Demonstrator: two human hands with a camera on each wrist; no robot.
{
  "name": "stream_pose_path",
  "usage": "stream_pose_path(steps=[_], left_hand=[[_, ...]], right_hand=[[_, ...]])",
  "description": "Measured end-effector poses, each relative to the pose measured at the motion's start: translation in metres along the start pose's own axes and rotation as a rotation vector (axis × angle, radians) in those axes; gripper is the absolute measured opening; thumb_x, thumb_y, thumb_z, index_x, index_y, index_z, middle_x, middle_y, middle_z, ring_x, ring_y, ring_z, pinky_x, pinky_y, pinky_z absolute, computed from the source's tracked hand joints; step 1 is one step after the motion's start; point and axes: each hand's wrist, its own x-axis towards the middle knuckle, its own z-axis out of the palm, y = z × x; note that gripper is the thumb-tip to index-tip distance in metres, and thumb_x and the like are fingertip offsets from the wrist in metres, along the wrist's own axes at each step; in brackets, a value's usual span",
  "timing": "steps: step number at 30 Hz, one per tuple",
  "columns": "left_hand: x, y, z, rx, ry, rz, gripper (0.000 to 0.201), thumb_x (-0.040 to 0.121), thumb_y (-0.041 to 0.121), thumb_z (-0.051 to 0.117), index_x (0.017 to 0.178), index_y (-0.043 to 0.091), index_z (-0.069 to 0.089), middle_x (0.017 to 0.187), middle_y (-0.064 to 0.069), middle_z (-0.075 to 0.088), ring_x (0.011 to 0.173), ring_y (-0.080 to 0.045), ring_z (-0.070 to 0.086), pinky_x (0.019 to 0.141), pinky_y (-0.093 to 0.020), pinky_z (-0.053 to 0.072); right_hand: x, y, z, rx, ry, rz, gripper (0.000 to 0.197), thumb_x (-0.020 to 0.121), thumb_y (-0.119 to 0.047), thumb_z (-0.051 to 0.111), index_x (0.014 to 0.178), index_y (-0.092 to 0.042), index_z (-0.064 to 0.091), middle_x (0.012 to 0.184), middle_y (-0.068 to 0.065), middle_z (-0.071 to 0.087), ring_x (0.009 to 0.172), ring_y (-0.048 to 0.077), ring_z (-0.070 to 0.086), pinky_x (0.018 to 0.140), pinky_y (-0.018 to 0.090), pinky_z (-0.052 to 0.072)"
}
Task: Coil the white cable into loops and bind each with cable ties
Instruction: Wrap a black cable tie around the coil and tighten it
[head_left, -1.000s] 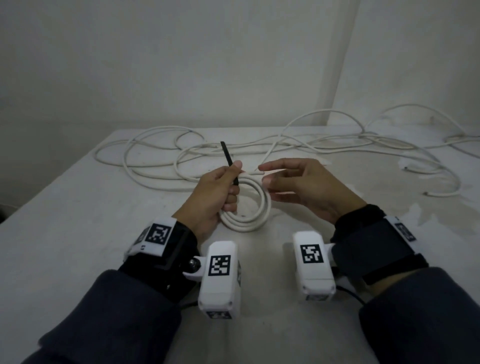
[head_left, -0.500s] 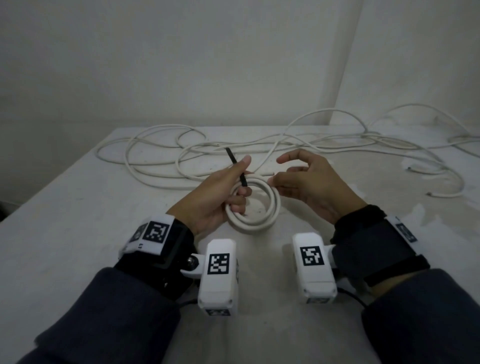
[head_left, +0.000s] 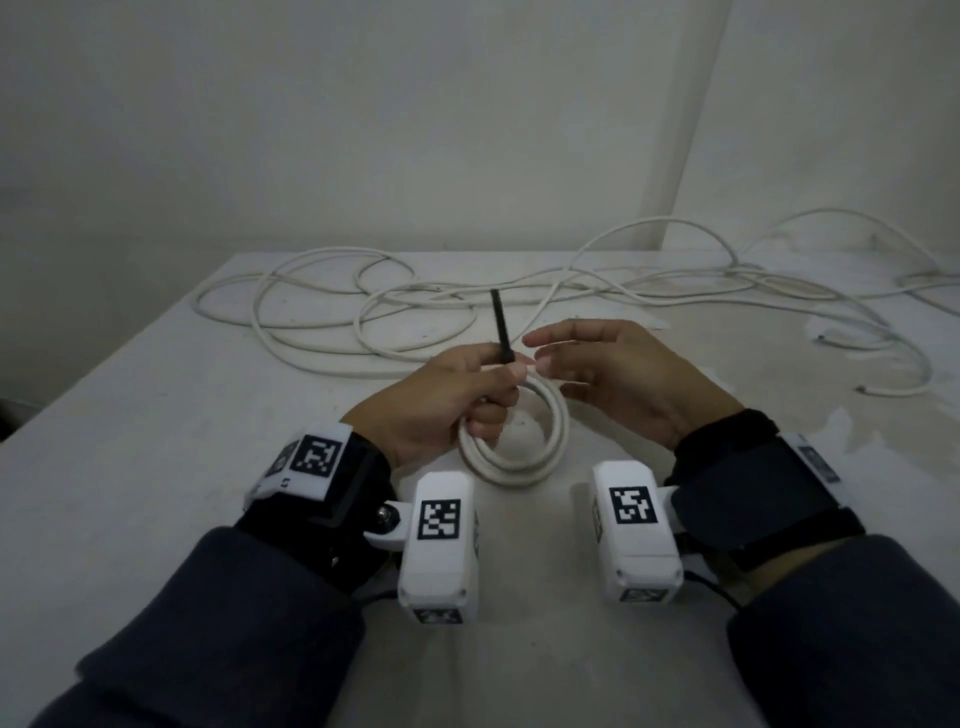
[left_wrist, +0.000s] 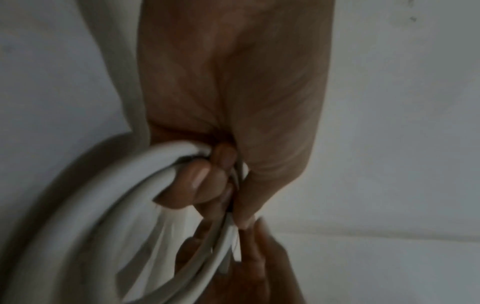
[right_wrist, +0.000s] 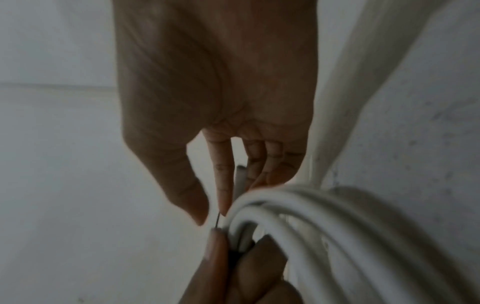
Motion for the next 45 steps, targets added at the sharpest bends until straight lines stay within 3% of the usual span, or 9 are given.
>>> stream_pose_path(steps=[4,9,11,14,17,21,25,35,45], left_hand=[[0.0,0.0,0.02,0.094,-0.031,-0.049,0.011,0.099,0.007,0.042,0.092,0.014,0.046,0.056,0.004,0.026,0.041,-0.003,0.022,0.041,-0.016,0.017],[0.003,0.004,0.025,0.062,0.054,-0.051,0.014,0.1,0.03,0.043,0.107,0.019,0.049,0.056,0.003,0.024,0.039,-0.004,0.021,0.037,-0.014,0.015],[0.003,0.002,0.024,0.076,0.09,-0.006,0.014,0.099,0.034,0.044,0.1,0.019,0.045,0.052,0.006,0.028,0.04,-0.004,0.021,0.037,-0.014,0.017],[0.004,-0.001,0.024,0.132,0.102,0.035,0.018,0.1,0.031,0.044,0.088,0.018,0.039,0.051,0.007,0.032,0.042,-0.006,0.021,0.039,-0.016,0.018],[0.004,0.0,0.024,0.183,0.122,0.073,0.023,0.1,0.029,0.045,0.08,0.018,0.039,0.05,0.006,0.039,0.043,-0.008,0.021,0.039,-0.017,0.019],[0.007,0.0,0.025,0.29,0.186,0.142,0.023,0.099,0.024,0.049,0.081,0.014,0.039,0.06,-0.005,0.05,0.037,-0.009,0.024,0.038,-0.017,0.022],[0.01,-0.002,0.025,0.4,0.249,0.242,0.028,0.097,0.019,0.053,0.073,0.013,0.039,0.064,0.002,0.051,0.037,-0.009,0.027,0.038,-0.018,0.024],[0.009,0.002,0.027,0.422,0.267,0.286,0.032,0.093,0.013,0.057,0.068,0.013,0.038,0.058,0.005,0.052,0.042,-0.008,0.029,0.04,-0.018,0.026],[0.028,0.02,0.063,0.305,0.25,0.281,0.034,0.093,0.011,0.059,0.066,0.011,0.038,0.05,0.007,0.047,0.038,-0.007,0.026,0.037,-0.016,0.023]], right_hand=[[-0.001,-0.001,0.006,-0.111,0.002,-0.061,0.009,0.084,-0.011,0.069,0.085,-0.003,0.073,0.084,0.016,0.071,0.079,0.019,0.066,0.076,0.03,0.053],[-0.001,-0.003,0.008,0.026,0.072,-0.078,0.013,0.087,-0.006,0.064,0.078,-0.002,0.072,0.077,0.012,0.071,0.071,0.015,0.067,0.068,0.02,0.054],[-0.001,-0.005,0.009,0.011,0.106,-0.087,0.012,0.086,-0.006,0.065,0.079,-0.002,0.073,0.081,0.017,0.07,0.073,0.019,0.063,0.071,0.022,0.052],[-0.004,-0.007,0.01,0.034,0.144,-0.082,0.013,0.085,-0.008,0.067,0.077,-0.002,0.075,0.09,0.025,0.066,0.082,0.026,0.055,0.08,0.034,0.046],[-0.004,-0.007,0.01,0.021,0.188,-0.095,0.012,0.083,-0.01,0.069,0.076,-0.003,0.075,0.086,0.019,0.07,0.082,0.025,0.059,0.083,0.036,0.05],[0.0,-0.004,0.008,-0.023,0.24,-0.102,0.012,0.079,-0.014,0.074,0.078,-0.002,0.074,0.073,0.009,0.068,0.07,0.016,0.058,0.071,0.028,0.046],[0.001,-0.001,0.009,-0.035,0.321,-0.132,0.011,0.079,-0.01,0.073,0.07,-0.004,0.072,0.056,0.0,0.063,0.053,0.006,0.052,0.049,0.016,0.038],[0.002,-0.002,0.01,0.102,0.39,-0.142,0.016,0.079,0.0,0.07,0.063,-0.003,0.068,0.05,-0.001,0.06,0.043,0.001,0.05,0.044,0.011,0.037],[-0.023,-0.042,-0.033,-0.05,0.291,-0.053,0.013,0.082,-0.013,0.073,0.07,-0.01,0.069,0.066,0.0,0.063,0.058,0.008,0.051,0.057,0.02,0.041]])
